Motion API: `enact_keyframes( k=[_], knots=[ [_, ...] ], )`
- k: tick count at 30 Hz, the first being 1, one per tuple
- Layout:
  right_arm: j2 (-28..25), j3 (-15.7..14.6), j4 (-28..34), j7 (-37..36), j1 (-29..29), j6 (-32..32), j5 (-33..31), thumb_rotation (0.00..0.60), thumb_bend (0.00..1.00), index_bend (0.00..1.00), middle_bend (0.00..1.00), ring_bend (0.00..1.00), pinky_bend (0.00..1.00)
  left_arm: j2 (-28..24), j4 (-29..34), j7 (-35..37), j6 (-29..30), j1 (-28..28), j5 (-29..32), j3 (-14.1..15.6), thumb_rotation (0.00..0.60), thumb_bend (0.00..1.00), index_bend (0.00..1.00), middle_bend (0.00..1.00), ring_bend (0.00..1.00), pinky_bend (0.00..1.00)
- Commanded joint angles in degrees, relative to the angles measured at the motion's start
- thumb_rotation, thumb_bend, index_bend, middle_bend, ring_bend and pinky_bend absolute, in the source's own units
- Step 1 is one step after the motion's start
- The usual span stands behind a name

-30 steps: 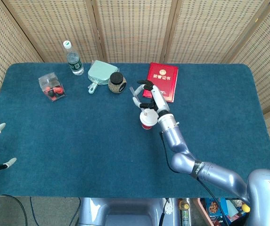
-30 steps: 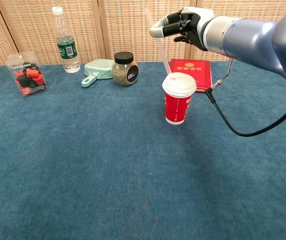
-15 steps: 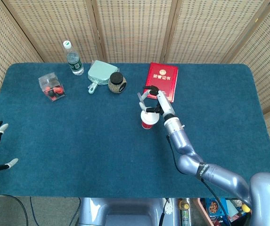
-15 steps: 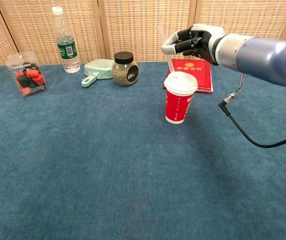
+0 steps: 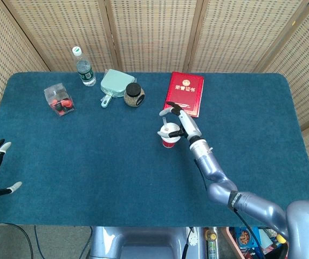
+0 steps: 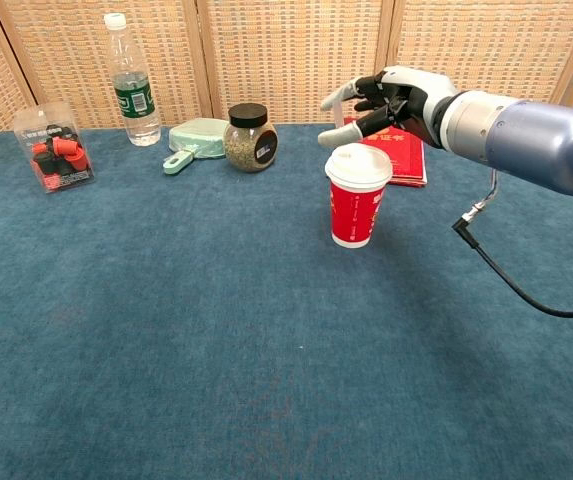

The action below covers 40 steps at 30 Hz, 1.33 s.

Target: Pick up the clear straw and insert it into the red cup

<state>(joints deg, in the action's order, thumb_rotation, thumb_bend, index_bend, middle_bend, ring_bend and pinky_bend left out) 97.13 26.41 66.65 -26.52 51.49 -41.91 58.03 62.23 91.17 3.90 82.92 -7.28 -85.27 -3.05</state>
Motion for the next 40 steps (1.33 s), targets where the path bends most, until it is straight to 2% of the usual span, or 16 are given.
enact_keyframes(
  k=[1,7,10,14,18,19,20,25,30,35,40],
  knots=[
    [-0.2,-0.9,-0.4,-2.1,-0.6,-0.9,2.9,0.600,0.00,0.21,0.08,0.00,0.00,0.0,0.0,0.0,-0.1,0.0,0.0,0.0,0.600,0.11,0.00,0.00,0.00,0.00],
    [-1.8,-0.5,2.0,-3.4,-1.5,-2.2,4.7,0.600,0.00,0.15,0.02,0.00,0.00,-0.2,0.2,0.4,0.1,0.0,-0.3,0.1,0.600,0.11,0.00,0.00,0.00,0.00],
    [-5.6,-1.0,6.5,-2.5,-3.0,-4.1,7.5,0.600,0.00,0.11,0.00,0.00,0.00,-0.3,0.1,0.7,0.5,0.2,-0.3,0.1,0.600,0.11,0.00,0.00,0.00,0.00],
    [-14.8,-5.2,15.2,4.6,-6.7,-8.5,15.1,0.600,0.00,0.01,0.00,0.00,0.00,0.2,-0.5,-1.7,1.8,0.6,0.3,-0.5,0.600,0.11,0.00,0.00,0.00,0.00],
    [-25.5,-10.5,23.4,16.5,-12.1,-14.4,21.9,0.600,0.00,0.00,0.00,0.00,0.00,0.3,0.0,-2.0,2.7,1.1,0.1,-0.4,0.600,0.11,0.00,0.00,0.00,0.00],
    [-29.8,-13.6,25.3,21.2,-16.5,-19.1,24.6,0.600,0.00,0.00,0.00,0.00,0.00,-0.1,0.5,-1.2,3.2,1.4,-0.5,-0.1,0.600,0.11,0.00,0.00,0.00,0.00],
    [-31.3,-14.8,26.8,22.3,-18.5,-21.4,25.6,0.600,0.00,0.00,0.00,0.00,0.00,-0.3,0.6,-0.9,3.5,1.6,-0.8,0.0,0.600,0.10,0.00,0.00,0.00,0.00],
    [-33.9,-19.0,30.0,27.5,-26.5,-29.4,25.2,0.600,0.00,0.00,0.00,0.00,0.00,-0.7,1.0,-0.6,4.2,2.0,-2.0,0.6,0.600,0.11,0.00,0.00,0.00,0.00],
    [-33.3,-21.7,31.8,32.8,-32.9,-37.8,26.0,0.600,0.00,0.00,0.00,0.00,0.00,-0.8,1.2,-0.9,5.0,2.4,-3.0,0.9,0.600,0.10,0.00,0.00,0.00,0.00],
    [-31.6,-24.1,30.8,36.2,-38.3,-44.6,27.6,0.600,0.00,0.00,0.00,0.00,0.00,-0.9,1.6,-0.9,5.9,2.8,-4.3,1.4,0.600,0.11,0.00,0.00,0.00,0.00],
    [-29.9,-25.7,27.6,35.7,-41.9,-47.3,28.1,0.600,0.00,0.00,0.00,0.00,0.00,-1.2,2.6,-1.0,5.7,3.0,-4.7,2.0,0.600,0.11,0.00,0.00,0.00,0.00]
  ],
)
